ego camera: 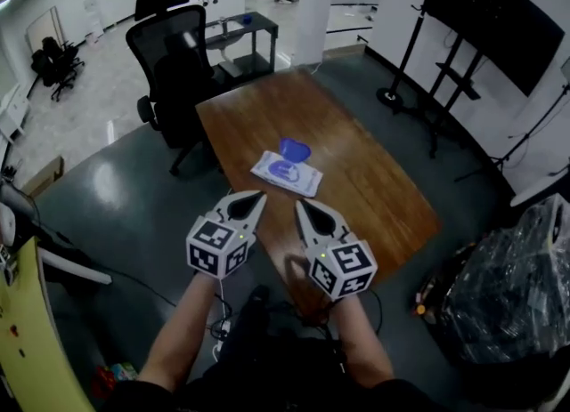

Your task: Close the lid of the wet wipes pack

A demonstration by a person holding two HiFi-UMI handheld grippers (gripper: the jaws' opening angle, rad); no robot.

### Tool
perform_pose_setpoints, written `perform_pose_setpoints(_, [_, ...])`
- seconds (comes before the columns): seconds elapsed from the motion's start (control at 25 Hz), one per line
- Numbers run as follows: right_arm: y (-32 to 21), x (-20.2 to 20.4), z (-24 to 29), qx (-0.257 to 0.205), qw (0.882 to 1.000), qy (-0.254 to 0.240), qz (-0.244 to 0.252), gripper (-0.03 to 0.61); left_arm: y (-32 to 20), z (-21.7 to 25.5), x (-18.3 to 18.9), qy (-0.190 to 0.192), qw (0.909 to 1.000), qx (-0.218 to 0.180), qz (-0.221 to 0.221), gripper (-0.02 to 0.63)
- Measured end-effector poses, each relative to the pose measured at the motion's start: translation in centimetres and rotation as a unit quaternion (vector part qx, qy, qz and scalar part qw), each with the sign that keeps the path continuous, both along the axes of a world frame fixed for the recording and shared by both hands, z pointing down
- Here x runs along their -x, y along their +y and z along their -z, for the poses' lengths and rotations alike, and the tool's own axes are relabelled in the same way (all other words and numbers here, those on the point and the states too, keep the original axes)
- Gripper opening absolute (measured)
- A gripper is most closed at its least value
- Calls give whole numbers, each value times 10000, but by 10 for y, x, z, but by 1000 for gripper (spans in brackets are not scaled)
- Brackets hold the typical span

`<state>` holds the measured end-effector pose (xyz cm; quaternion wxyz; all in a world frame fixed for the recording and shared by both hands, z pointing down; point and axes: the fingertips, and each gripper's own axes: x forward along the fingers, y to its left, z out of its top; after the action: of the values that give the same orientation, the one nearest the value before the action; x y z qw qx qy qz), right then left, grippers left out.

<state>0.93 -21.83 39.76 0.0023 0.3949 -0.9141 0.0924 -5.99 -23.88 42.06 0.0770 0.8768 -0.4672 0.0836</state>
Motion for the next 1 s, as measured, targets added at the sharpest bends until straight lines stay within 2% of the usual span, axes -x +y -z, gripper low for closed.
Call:
perform_pose_setpoints(0.52, [-123,16,-56,764,9928,286,-880,9,-187,-79,5,-341,9930,557,-986,-3])
perform_pose_setpoints(0.72, [-150,12,-66,916,9891,414,-1074,9,-240,-111,0,-567,9858,823,-1347,68])
perform_pose_setpoints(0.88, [-163,9,-74,977,9872,541,-1137,9,-275,-137,-8,-784,9790,999,-1598,160])
perform_pose_setpoints(1.0, [-168,10,-81,1051,9858,651,-1141,9,-292,-152,-16,-951,9709,1148,-1874,179])
